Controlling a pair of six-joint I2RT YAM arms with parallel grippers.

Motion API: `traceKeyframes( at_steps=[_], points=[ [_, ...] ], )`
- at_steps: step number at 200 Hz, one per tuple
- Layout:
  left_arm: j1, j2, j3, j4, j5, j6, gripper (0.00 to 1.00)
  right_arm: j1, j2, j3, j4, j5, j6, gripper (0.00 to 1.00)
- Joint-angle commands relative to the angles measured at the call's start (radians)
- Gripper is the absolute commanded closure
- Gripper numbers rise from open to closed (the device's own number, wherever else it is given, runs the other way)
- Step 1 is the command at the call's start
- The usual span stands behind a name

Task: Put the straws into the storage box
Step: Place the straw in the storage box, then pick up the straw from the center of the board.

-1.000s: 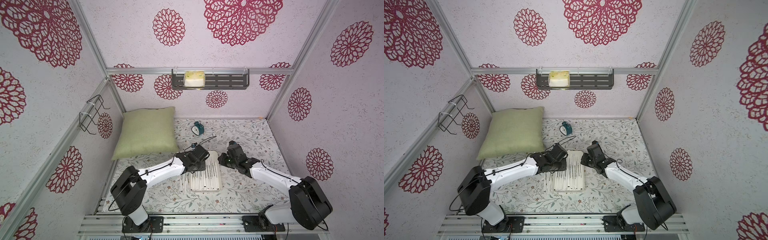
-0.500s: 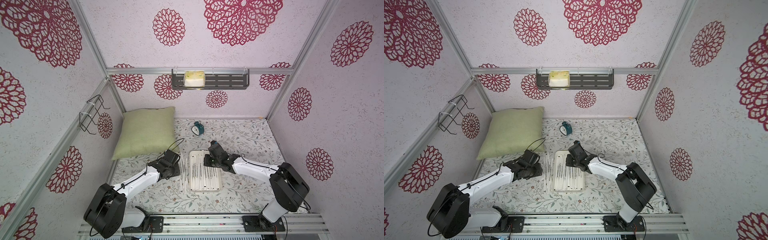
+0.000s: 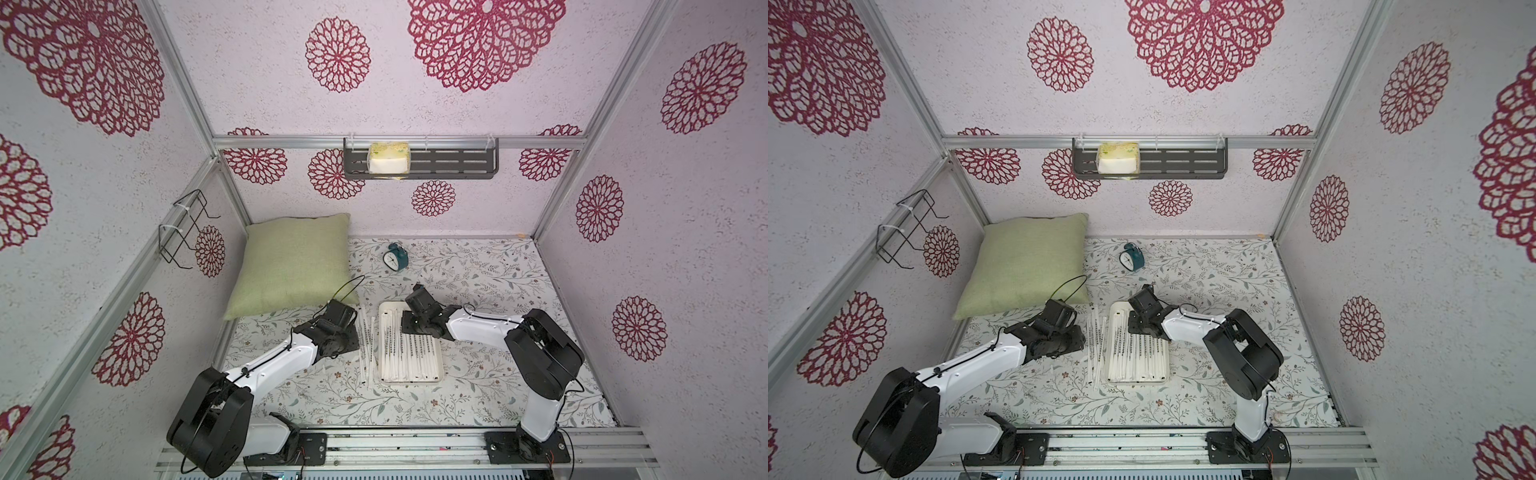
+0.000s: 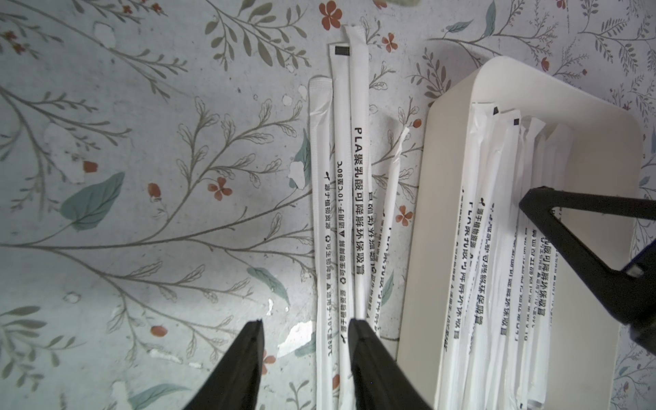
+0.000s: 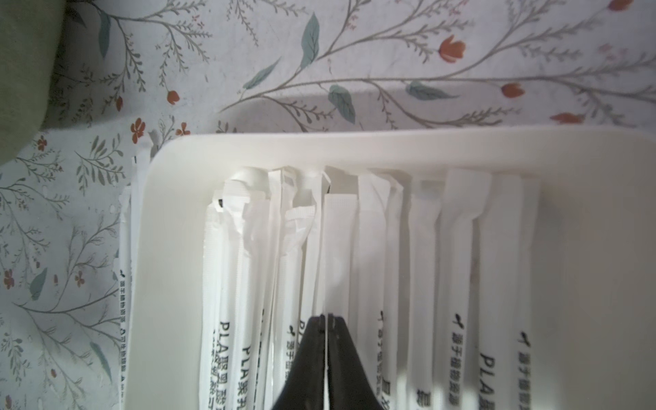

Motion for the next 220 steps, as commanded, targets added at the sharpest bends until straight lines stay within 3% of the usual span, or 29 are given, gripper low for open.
traceKeyframes(
  at_steps=[1, 50, 80, 174, 220],
  points=[
    [0.007, 0.018, 0.023, 0.019, 0.008, 0.011, 0.54, -0.004, -0.07, 0.032, -0.01, -0.02, -0.023, 0.9],
    [0.002, 0.093, 0.088, -0.005, -0.004, 0.018, 0.5, -0.039, -0.133, 0.044, -0.043, 0.027, -0.043, 0.89],
    [-0.012, 0.143, 0.12, -0.012, -0.011, 0.015, 0.51, -0.044, -0.09, 0.052, -0.026, -0.027, -0.025, 0.88],
    [-0.052, 0.329, 0.197, -0.08, -0.04, -0.015, 0.64, -0.044, -0.178, -0.054, 0.029, -0.046, 0.017, 0.87],
    [-0.063, 0.363, 0.2, -0.141, -0.075, -0.004, 0.79, -0.046, -0.192, -0.063, 0.032, -0.053, 0.012, 0.86]
  ],
)
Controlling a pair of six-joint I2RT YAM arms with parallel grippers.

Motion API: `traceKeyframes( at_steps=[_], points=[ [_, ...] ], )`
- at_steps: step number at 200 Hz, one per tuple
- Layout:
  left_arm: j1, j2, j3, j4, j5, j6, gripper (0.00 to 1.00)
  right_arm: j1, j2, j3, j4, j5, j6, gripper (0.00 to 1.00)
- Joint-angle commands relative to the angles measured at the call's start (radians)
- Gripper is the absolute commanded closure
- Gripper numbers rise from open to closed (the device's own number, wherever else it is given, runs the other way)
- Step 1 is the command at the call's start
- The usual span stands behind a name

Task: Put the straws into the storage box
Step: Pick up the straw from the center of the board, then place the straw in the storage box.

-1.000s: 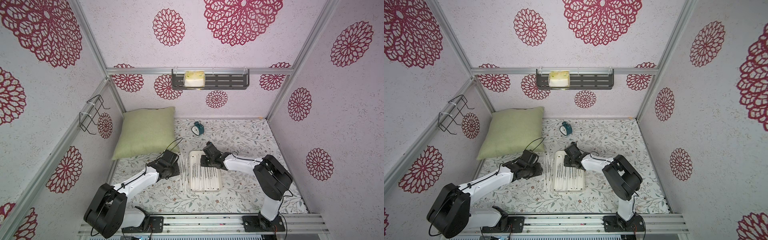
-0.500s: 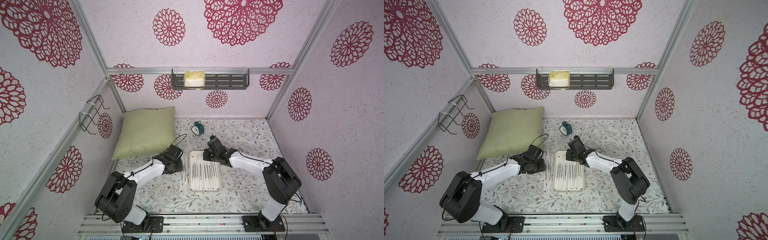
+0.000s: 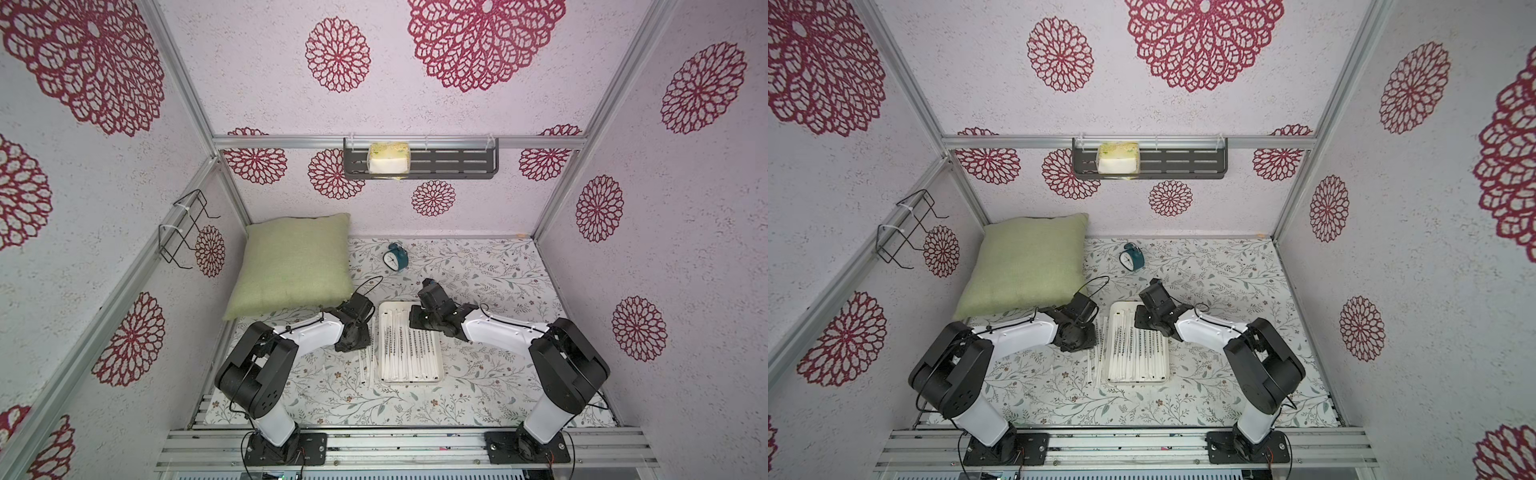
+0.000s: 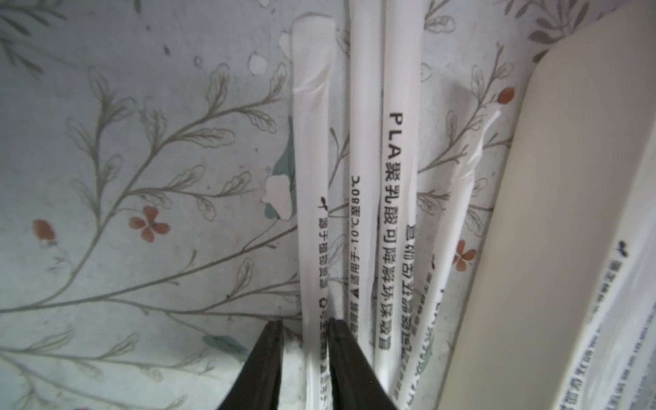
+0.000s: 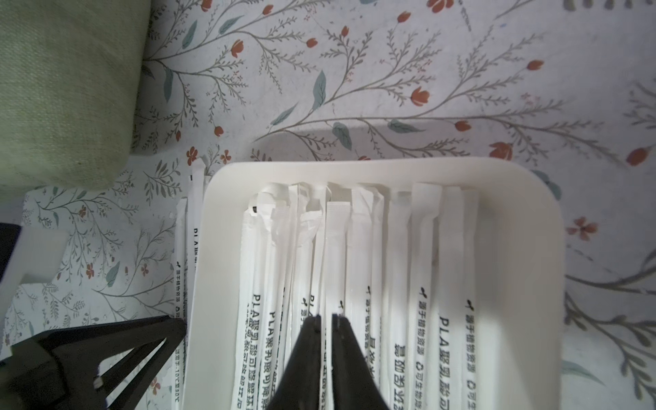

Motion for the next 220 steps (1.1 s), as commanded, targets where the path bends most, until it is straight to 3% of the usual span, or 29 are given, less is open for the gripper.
traceKeyframes(
  at_steps=[1, 59, 100, 143, 170, 220],
  points=[
    [-0.013, 0.022, 0.009, -0.073, -0.039, 0.008, 0.8, 0.0, -0.053, 0.002, 0.018, -0.004, 0.009, 0.86],
    [-0.009, -0.131, -0.084, -0.114, -0.055, 0.012, 0.94, -0.005, -0.077, 0.003, 0.02, -0.014, 0.005, 0.86],
    [-0.002, -0.324, -0.135, -0.097, -0.029, 0.01, 0.95, -0.015, -0.057, -0.004, 0.051, -0.071, 0.018, 0.86],
    [-0.085, -0.537, -0.074, -0.101, -0.018, -0.047, 0.94, -0.061, -0.077, 0.011, 0.03, -0.103, 0.006, 0.86],
    [-0.174, -0.451, 0.053, -0.059, -0.05, -0.056, 0.95, -0.105, -0.132, -0.021, 0.029, -0.094, 0.003, 0.86],
    [-0.305, -0.08, 0.341, 0.095, -0.067, -0.048, 0.94, -0.212, -0.243, -0.106, -0.003, -0.083, -0.01, 0.85]
  ],
)
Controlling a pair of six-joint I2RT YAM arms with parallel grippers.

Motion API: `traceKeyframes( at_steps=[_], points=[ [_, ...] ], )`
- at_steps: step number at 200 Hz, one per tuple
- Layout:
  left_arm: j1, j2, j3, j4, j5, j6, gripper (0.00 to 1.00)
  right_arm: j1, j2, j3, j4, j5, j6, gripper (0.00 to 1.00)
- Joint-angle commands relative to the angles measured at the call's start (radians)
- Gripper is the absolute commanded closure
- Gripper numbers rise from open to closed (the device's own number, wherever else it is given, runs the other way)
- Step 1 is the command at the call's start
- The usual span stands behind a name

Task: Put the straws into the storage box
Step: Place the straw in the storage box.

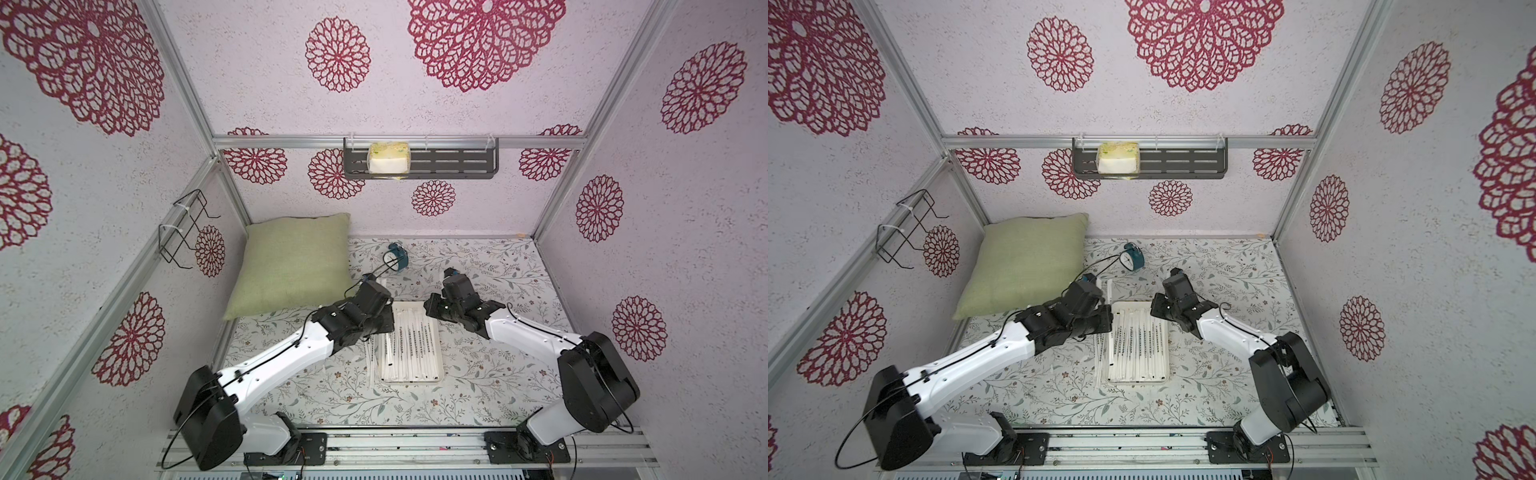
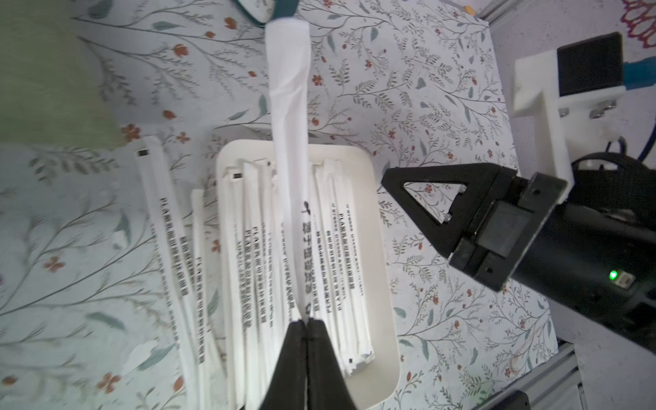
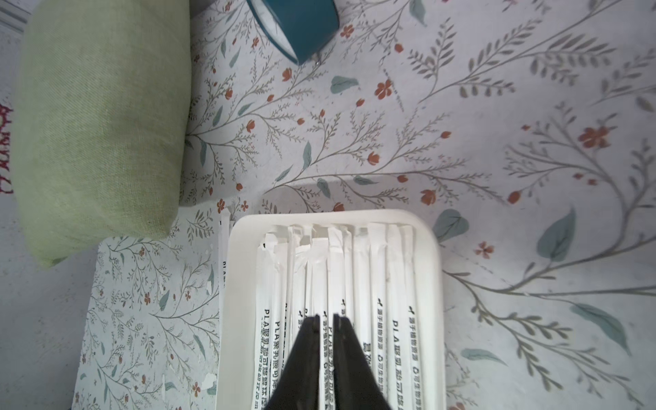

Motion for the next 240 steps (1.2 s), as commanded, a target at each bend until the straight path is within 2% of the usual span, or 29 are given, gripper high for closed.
traceKeyframes(
  at_steps=[1, 35, 64, 113, 166, 240],
  points=[
    [-0.056, 0.146, 0.105, 0.092, -0.018, 0.0, 0.94, -0.051, -0.068, -0.026, -0.024, 0.002, -0.018, 0.85],
    [-0.104, 0.347, 0.208, 0.131, 0.042, -0.033, 0.94, -0.142, -0.168, -0.081, -0.075, 0.022, -0.051, 0.85],
    [-0.111, 0.418, 0.225, 0.148, 0.074, -0.061, 0.94, -0.214, -0.229, -0.14, -0.077, 0.005, -0.055, 0.85],
    [-0.111, 0.539, 0.233, 0.125, 0.081, -0.114, 0.94, -0.222, -0.211, -0.162, -0.041, -0.027, -0.036, 0.85],
    [-0.102, 0.586, 0.257, 0.075, 0.044, -0.127, 0.87, -0.207, -0.187, -0.175, -0.009, -0.056, -0.012, 0.85],
    [-0.087, 0.524, 0.23, 0.094, 0.058, -0.143, 0.71, -0.161, -0.163, -0.173, 0.015, -0.057, 0.004, 0.84]
  ],
)
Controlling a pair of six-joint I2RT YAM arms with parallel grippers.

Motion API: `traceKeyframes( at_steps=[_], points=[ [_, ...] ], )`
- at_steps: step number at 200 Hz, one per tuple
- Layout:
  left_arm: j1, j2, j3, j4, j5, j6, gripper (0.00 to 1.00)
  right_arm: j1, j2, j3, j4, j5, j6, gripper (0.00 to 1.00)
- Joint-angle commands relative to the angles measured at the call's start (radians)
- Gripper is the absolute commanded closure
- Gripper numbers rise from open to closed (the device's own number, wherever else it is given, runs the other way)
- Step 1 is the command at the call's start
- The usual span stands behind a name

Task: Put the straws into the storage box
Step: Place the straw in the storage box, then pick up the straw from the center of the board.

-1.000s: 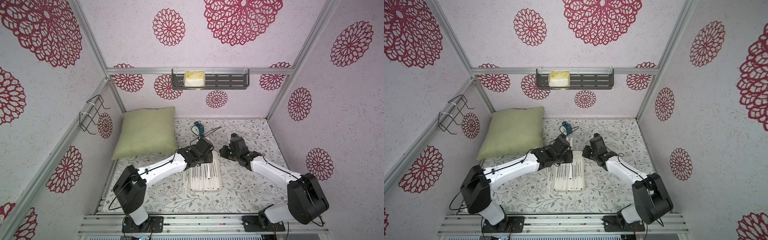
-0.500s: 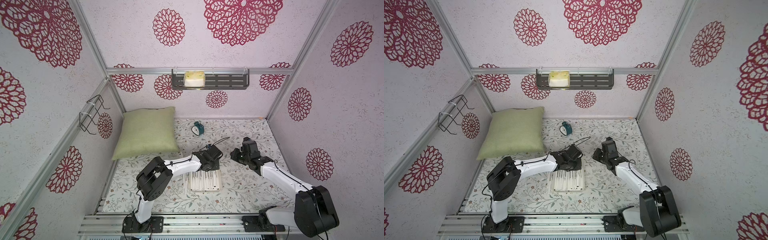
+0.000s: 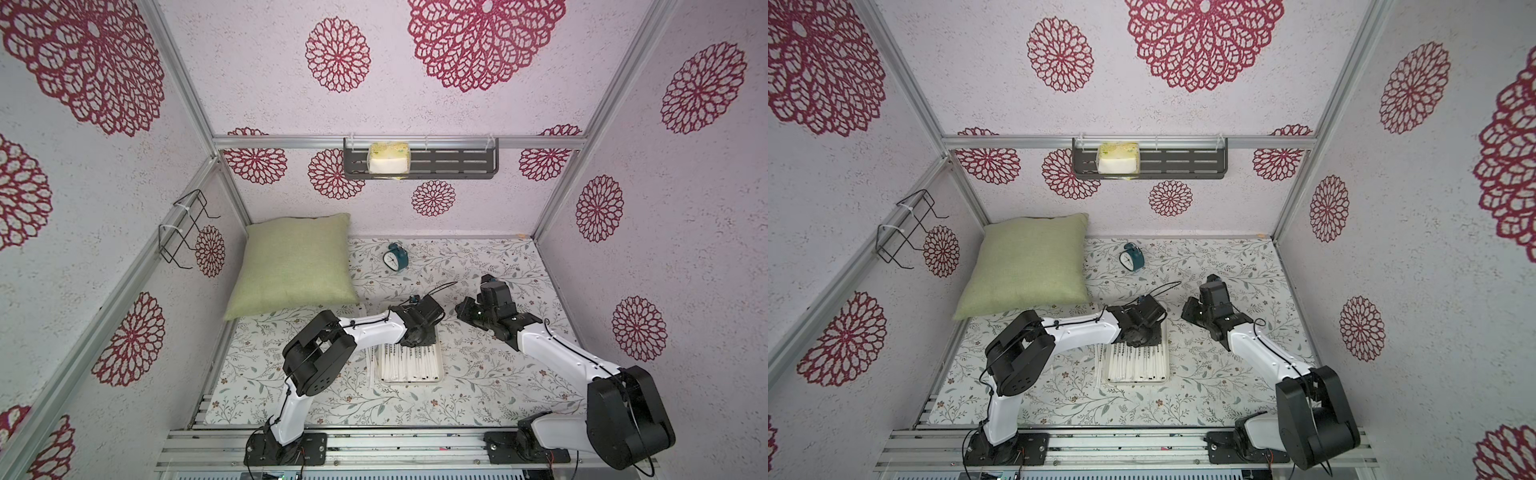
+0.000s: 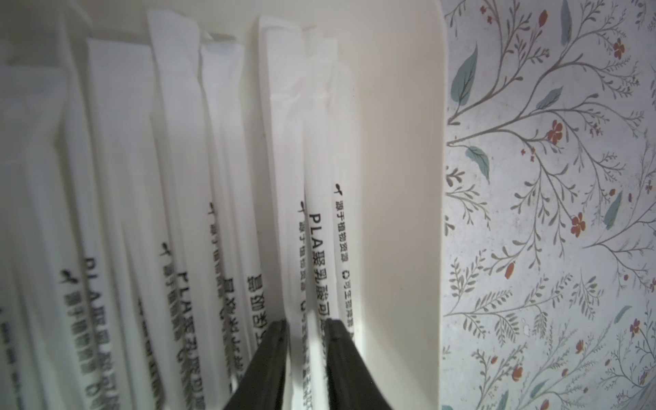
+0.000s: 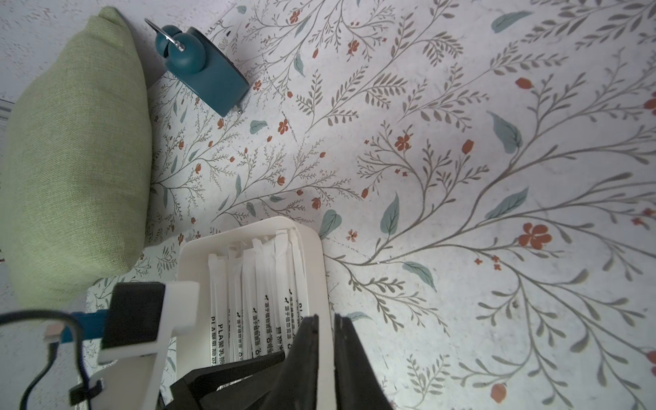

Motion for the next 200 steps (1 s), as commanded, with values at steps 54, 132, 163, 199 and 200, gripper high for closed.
traceKeyframes(
  at_steps=[54, 132, 163, 199, 200],
  points=[
    [0.022, -0.24, -0.043, -0.052, -0.053, 0.018, 0.66, 0.08, 0.031, 0.023, 0.002, 0.014, 0.021, 0.84],
    [0.303, -0.63, -0.511, -0.071, -0.055, 0.212, 0.55, 0.295, 0.089, 0.067, -0.027, 0.128, 0.074, 0.84],
    [0.355, -0.545, -0.521, -0.031, -0.008, 0.243, 0.58, 0.307, 0.101, 0.105, -0.051, 0.144, 0.068, 0.84],
    [0.352, -0.435, -0.477, -0.01, 0.006, 0.256, 0.57, 0.309, 0.112, 0.112, -0.062, 0.144, 0.067, 0.84],
    [0.353, -0.433, -0.476, -0.01, 0.006, 0.256, 0.57, 0.309, 0.111, 0.112, -0.062, 0.144, 0.067, 0.84]
  ],
)
